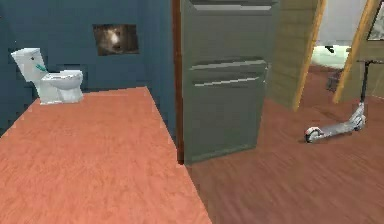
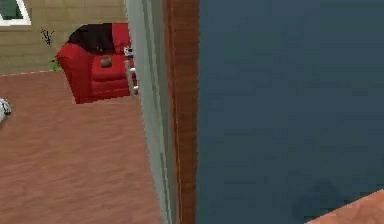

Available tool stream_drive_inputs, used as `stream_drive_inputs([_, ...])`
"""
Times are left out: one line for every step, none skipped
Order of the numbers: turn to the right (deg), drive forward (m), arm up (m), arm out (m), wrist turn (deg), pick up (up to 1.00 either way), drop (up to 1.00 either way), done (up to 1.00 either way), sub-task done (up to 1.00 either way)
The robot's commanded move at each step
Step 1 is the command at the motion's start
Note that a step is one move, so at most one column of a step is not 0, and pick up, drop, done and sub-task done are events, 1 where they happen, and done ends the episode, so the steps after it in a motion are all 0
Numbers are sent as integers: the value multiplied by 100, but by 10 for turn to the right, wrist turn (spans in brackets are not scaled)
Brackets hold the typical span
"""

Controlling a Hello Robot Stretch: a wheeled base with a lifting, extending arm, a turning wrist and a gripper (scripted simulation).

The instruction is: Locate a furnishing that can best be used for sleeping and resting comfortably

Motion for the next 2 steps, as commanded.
stream_drive_inputs([0, 45, 0, 0, 0, 0, 0, 0, 0])
stream_drive_inputs([420, 0, 0, 0, 0, 0, 0, 0, 0])
